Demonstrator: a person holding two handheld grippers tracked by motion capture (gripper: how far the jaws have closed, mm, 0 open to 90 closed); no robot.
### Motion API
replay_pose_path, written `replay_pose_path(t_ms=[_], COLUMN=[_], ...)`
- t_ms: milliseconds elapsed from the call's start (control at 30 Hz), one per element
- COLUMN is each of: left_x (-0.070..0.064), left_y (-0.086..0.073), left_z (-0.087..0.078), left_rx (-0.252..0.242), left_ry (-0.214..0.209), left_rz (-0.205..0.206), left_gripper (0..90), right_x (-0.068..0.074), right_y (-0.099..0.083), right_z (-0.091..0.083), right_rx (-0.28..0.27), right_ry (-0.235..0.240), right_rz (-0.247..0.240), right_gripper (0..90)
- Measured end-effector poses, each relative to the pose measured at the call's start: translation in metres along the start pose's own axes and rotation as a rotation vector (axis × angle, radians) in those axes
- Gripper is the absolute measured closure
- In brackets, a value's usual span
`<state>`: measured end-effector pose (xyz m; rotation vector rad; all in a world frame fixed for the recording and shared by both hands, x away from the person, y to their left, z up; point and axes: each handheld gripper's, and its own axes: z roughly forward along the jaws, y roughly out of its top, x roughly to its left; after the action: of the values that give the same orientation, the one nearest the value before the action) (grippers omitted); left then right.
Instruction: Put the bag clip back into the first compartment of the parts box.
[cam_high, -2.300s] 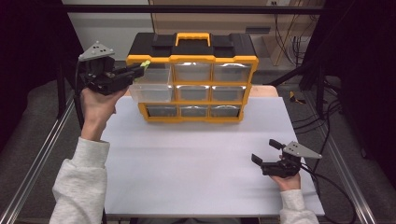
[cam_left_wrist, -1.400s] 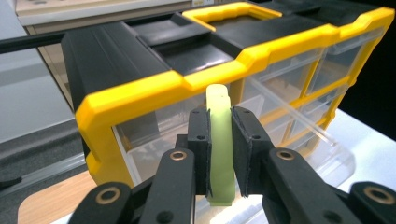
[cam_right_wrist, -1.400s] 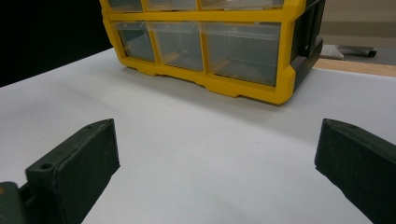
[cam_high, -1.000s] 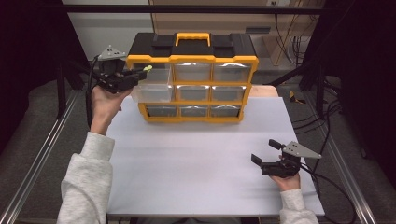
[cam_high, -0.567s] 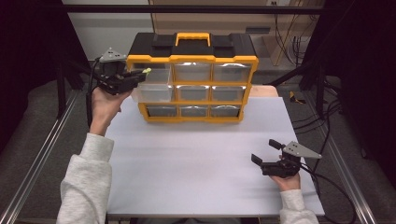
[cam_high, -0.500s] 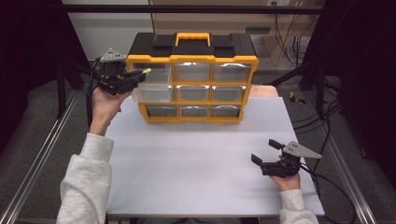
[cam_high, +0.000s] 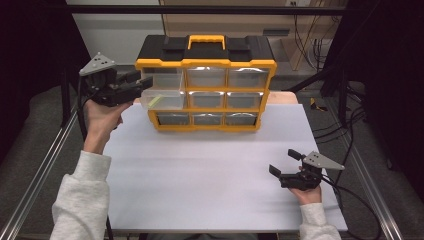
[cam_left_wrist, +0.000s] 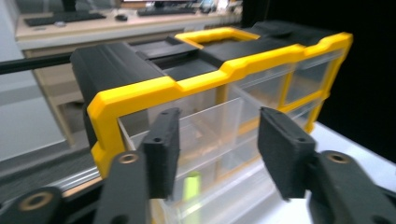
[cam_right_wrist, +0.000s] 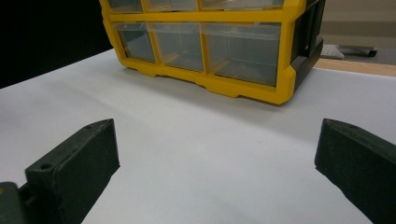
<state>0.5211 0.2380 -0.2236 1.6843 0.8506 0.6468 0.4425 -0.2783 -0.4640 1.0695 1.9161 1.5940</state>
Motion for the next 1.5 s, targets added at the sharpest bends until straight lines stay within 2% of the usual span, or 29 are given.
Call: replay_pose_path(t_ms=[67, 100, 167, 233, 333, 367, 400, 467, 500, 700, 733, 800, 833, 900, 933, 967, 1033, 1067, 1100, 1233, 1267, 1300, 1367, 1500], left_x=[-0.001, -0.001, -0.002, -0.003, -0.005, -0.005, -0.007, -0.008, -0.009, -0.010, -0.010, -0.010, -0.010, -0.009, -0.009, -0.008, -0.007, -0.007, -0.005, -0.004, -0.003, -0.003, -0.002, -0.002], left_y=[-0.002, -0.007, -0.011, -0.019, -0.038, -0.038, -0.044, -0.053, -0.059, -0.095, -0.095, -0.115, -0.115, -0.133, -0.133, -0.145, -0.157, -0.157, -0.168, -0.184, -0.193, -0.193, -0.206, -0.217], left_z=[-0.005, -0.011, -0.015, -0.022, -0.030, -0.030, -0.033, -0.037, -0.039, -0.045, -0.045, -0.044, -0.044, -0.040, -0.040, -0.038, -0.035, -0.035, -0.031, -0.028, -0.025, -0.025, -0.022, -0.017], left_rx=[-0.020, -0.050, -0.062, -0.065, -0.076, -0.076, -0.076, -0.086, -0.089, -0.060, -0.060, -0.053, -0.053, -0.041, -0.041, -0.035, -0.023, -0.023, -0.004, 0.013, 0.035, 0.035, 0.060, 0.097], left_ry=[-0.003, -0.019, -0.028, -0.037, -0.053, -0.053, -0.043, -0.035, -0.039, -0.069, -0.069, -0.075, -0.075, -0.075, -0.075, -0.081, -0.083, -0.083, -0.081, -0.067, -0.062, -0.062, -0.049, -0.055], left_rz=[-0.004, -0.012, -0.014, -0.014, -0.011, -0.011, -0.006, -0.003, -0.005, -0.010, -0.010, -0.030, -0.030, -0.046, -0.046, -0.057, -0.064, -0.064, -0.064, -0.063, -0.063, -0.063, -0.051, -0.043], left_gripper=[40.8, 38.8, 36.7, 27.0, 19.4, 15.3, 11.7, 10.5, 7.0, 2.2, 1.8, 1.7, 1.7, 1.7, 1.6, 1.6, 1.6, 1.4, 1.3, 1.4, 1.4, 1.4, 1.4, 1.4], right_x=[0.000, 0.000, 0.000, 0.000, 0.000, 0.000, 0.000, 0.000, 0.000, 0.000, 0.000, 0.000, 0.000, 0.000, 0.000, 0.001, 0.001, 0.000, 0.000, 0.000, 0.000, 0.000, 0.001, 0.001], right_y=[0.000, 0.000, 0.000, 0.000, 0.000, 0.000, 0.000, -0.001, -0.001, -0.001, -0.001, -0.001, -0.001, -0.001, -0.001, -0.001, -0.001, -0.001, -0.001, -0.001, -0.001, -0.001, -0.001, -0.001], right_z=[0.000, 0.000, 0.000, 0.000, 0.000, 0.000, 0.001, 0.001, 0.001, 0.001, 0.001, 0.001, 0.001, 0.002, 0.002, 0.002, 0.002, 0.002, 0.002, 0.002, 0.002, 0.002, 0.002, 0.002], right_rx=[0.005, 0.006, 0.008, 0.007, 0.008, 0.008, 0.009, 0.008, 0.011, 0.009, 0.009, 0.010, 0.011, 0.010, 0.010, 0.011, 0.016, 0.018, 0.018, 0.017, 0.018, 0.018, 0.017, 0.018], right_ry=[0.003, 0.002, 0.002, 0.003, 0.000, 0.000, 0.003, 0.003, 0.000, 0.001, 0.000, 0.001, 0.001, 0.000, 0.001, 0.001, 0.001, 0.002, 0.001, 0.001, 0.001, 0.001, 0.004, 0.006], right_rz=[0.004, 0.003, 0.003, 0.005, 0.005, 0.005, 0.003, -0.002, -0.003, 0.001, 0.000, 0.000, 0.001, -0.003, -0.001, 0.000, 0.003, 0.001, 0.000, 0.002, 0.003, 0.003, 0.003, 0.003], right_gripper=[0.2, 0.2, 0.2, 0.2, 0.2, 0.2, 0.2, 0.2, 0.2, 0.2, 0.2, 0.2, 0.2, 0.2, 0.2, 0.2, 0.2, 0.2, 0.2, 0.2, 0.2, 0.2, 0.2, 0.2])
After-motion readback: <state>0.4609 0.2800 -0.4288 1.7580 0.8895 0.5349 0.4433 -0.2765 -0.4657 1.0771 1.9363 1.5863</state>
